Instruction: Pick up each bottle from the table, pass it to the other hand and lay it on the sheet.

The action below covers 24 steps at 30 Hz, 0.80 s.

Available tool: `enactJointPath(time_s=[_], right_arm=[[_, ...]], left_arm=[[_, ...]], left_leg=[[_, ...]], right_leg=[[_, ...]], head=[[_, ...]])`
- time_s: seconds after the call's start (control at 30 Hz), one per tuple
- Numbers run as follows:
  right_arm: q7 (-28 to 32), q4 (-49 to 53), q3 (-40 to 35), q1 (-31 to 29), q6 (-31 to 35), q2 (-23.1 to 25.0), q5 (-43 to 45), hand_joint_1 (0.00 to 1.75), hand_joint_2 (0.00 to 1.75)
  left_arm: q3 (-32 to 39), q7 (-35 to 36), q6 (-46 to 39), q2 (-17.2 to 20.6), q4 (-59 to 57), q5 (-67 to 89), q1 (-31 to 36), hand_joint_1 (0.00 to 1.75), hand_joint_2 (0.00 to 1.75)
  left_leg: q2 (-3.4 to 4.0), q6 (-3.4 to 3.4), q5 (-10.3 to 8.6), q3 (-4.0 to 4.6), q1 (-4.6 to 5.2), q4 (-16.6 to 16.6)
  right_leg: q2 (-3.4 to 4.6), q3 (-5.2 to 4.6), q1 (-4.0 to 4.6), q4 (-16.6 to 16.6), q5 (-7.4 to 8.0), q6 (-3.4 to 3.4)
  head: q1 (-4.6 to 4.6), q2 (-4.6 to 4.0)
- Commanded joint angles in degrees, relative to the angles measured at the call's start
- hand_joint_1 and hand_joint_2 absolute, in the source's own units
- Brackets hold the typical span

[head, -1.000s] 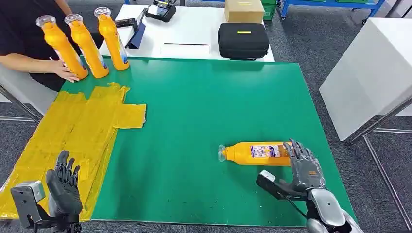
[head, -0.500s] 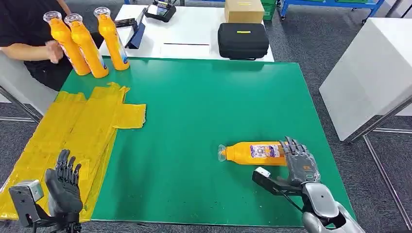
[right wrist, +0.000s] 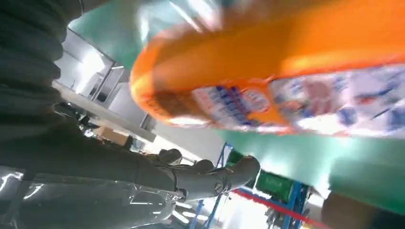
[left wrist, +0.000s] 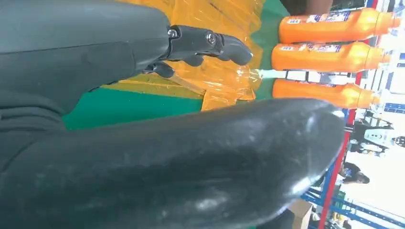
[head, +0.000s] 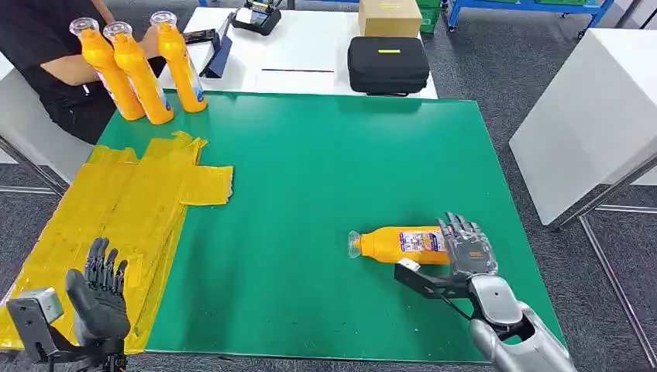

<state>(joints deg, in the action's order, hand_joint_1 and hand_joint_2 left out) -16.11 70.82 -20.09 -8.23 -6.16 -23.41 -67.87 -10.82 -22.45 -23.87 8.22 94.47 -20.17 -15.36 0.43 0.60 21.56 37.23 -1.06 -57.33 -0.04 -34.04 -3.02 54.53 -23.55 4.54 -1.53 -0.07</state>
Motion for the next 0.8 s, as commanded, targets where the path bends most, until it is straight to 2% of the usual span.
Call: enactJointPath(time_s=[0.03, 0.07, 0.2, 0.23, 0.27, 0.37, 0.5, 0.53, 0.6, 0.67, 0.7, 0.73, 0.77, 0.8], right_arm=[[5.0, -14.8, -3.0, -7.3, -6.5, 5.7, 3.7, 0.03, 1.75], [7.6, -16.9, -3.1, -7.8, -10.4, 5.6, 6.6, 1.64, 1.75], [8.2, -18.0, -3.3, -7.3, -9.8, 4.9, 7.2, 1.64, 1.75], [9.2, -18.5, -3.3, -7.4, -11.0, 5.0, 8.1, 1.75, 1.75], [10.4, -19.8, -4.3, -7.7, -13.3, 4.5, 10.2, 1.75, 1.75], [12.3, -27.6, -7.2, -10.2, -14.9, 4.6, 12.9, 1.75, 1.75], [12.1, -32.9, -8.2, -11.7, -16.6, 4.9, 15.1, 1.75, 1.75], [12.0, -33.1, -7.9, -11.7, -16.8, 5.0, 15.6, 1.75, 1.75], [11.5, -32.1, -6.7, -11.4, -16.1, 5.5, 16.7, 1.75, 1.75], [12.3, -28.6, -1.6, -9.6, -14.3, 7.2, 21.6, 1.75, 1.75], [14.7, -25.3, 2.4, -7.8, -15.3, 8.7, 27.4, 1.75, 1.75], [13.6, -20.5, 4.5, -5.4, -17.2, 9.2, 31.2, 1.75, 1.75], [20.4, -16.4, 10.0, -2.5, -24.4, 11.9, 45.3, 1.75, 1.75], [19.2, -13.1, 10.5, -0.3, -26.7, 12.5, 51.1, 1.75, 1.75]], left_arm=[[0.5, 0.5, 1.7, 0.4, -5.0, -0.7, 4.8, 0.00, 0.00], [0.2, 0.7, 2.4, 0.5, -5.8, -0.6, 5.9, 0.00, 1.75], [0.1, 0.8, 2.5, 0.1, -6.8, -0.6, 7.2, 0.00, 1.75], [0.0, 0.8, 2.6, 0.1, -6.8, -0.6, 7.1, 0.00, 1.75], [0.1, 0.9, 2.6, -0.2, -6.9, -0.5, 7.4, 0.00, 1.75], [0.5, 1.4, 2.7, -1.0, -7.0, -0.1, 7.9, 0.00, 1.75], [0.8, 1.9, 3.1, -1.9, -7.3, 0.9, 8.2, 0.00, 1.75], [0.8, 2.0, 3.1, -2.1, -7.3, 1.2, 8.2, 0.00, 0.00], [0.8, 2.5, 3.3, -2.8, -7.1, 1.9, 8.0, 0.00, 0.00], [1.4, 3.6, 4.0, -3.5, -6.3, 3.3, 7.5, 0.00, 0.00], [1.8, 4.4, 5.1, -3.8, -5.8, 3.6, 7.2, 0.00, 0.00], [2.2, 4.7, 6.0, -4.3, -5.2, 3.9, 6.7, 0.00, 0.00], [1.6, 5.2, 9.7, -4.1, -4.9, 2.4, 6.4, 0.00, 0.00], [1.3, 5.2, 10.7, -4.3, -5.1, 1.7, 6.3, 0.00, 0.00]], left_leg=[[0.10, -0.01, 0.09, -0.34, -0.07, 0.1], [0.08, -0.01, 0.05, -0.25, -0.07, 0.1], [-0.06, 0.00, 0.04, -0.38, -0.07, 0.1], [-0.06, 0.00, 0.01, -0.29, -0.06, 0.1], [-0.10, -0.01, 0.07, -0.49, -0.09, 0.1], [-0.07, 0.00, 0.04, -0.57, -0.09, 0.1], [-0.10, -0.17, 0.23, -1.04, -0.17, 0.2], [-0.01, -0.20, 0.40, -1.13, -0.16, 0.1], [0.00, -0.16, 0.41, -1.36, -0.23, 0.2], [-0.06, -0.15, 0.38, -1.48, -0.27, 0.2], [0.11, -0.16, 0.43, -1.59, -0.31, 0.1], [0.02, -0.15, 0.38, -1.59, -0.34, 0.1], [-0.03, -0.10, 0.40, -1.59, -0.32, 0.1], [0.00, -0.09, 0.48, -1.72, -0.34, 0.1]], right_leg=[[0.12, 0.30, 0.11, -0.1, -0.02, -0.36], [0.10, 0.23, 0.10, -0.1, 0.00, -0.26], [-0.04, 0.36, 0.11, -0.1, -0.03, -0.34], [-0.05, 0.27, 0.09, -0.1, -0.02, -0.23], [-0.08, 0.47, 0.14, -0.1, -0.08, -0.42], [-0.06, 0.36, 0.11, -0.1, -0.05, -0.26], [-0.08, 0.44, 0.20, -0.3, -0.27, -0.47], [-0.02, 0.45, 0.17, -0.2, -0.34, -0.36], [-0.07, 0.62, 0.25, -0.3, -0.33, -0.48], [-0.15, 0.76, 0.31, -0.4, -0.34, -0.55], [-0.02, 0.87, 0.32, -0.3, -0.36, -0.39], [-0.11, 0.92, 0.36, -0.4, -0.34, -0.54], [-0.16, 0.95, 0.35, -0.4, -0.36, -0.58], [-0.12, 1.09, 0.35, -0.4, -0.40, -0.47]], head=[[0.00, 0.00], [0.02, 0.00], [0.02, 0.00], [0.04, 0.00], [0.00, 0.00], [0.02, 0.00], [0.04, 0.00], [0.04, 0.00], [0.02, 0.00], [0.04, 0.00], [0.02, 0.00], [0.02, 0.00], [0.04, 0.00], [0.02, 0.00]])
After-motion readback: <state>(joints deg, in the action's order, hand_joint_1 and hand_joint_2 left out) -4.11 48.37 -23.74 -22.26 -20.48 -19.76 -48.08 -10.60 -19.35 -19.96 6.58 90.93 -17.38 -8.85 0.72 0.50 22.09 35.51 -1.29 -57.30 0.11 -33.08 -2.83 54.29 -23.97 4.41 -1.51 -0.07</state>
